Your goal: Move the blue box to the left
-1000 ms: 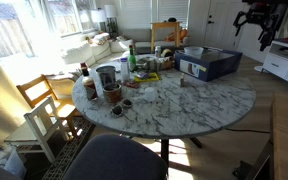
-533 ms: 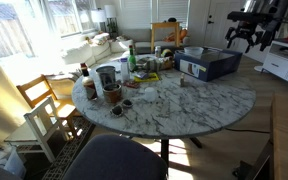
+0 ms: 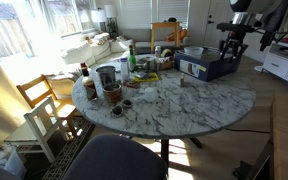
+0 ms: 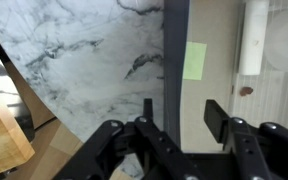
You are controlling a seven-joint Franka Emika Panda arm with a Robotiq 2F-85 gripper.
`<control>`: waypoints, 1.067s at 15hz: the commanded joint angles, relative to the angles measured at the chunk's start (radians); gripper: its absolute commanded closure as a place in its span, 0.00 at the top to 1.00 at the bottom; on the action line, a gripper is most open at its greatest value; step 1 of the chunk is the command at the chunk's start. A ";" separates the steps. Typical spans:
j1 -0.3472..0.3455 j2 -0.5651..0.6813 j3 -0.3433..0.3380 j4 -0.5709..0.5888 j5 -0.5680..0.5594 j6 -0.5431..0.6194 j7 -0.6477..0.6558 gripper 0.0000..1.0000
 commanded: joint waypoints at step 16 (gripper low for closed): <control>0.108 -0.144 -0.056 -0.164 -0.374 -0.013 0.152 0.01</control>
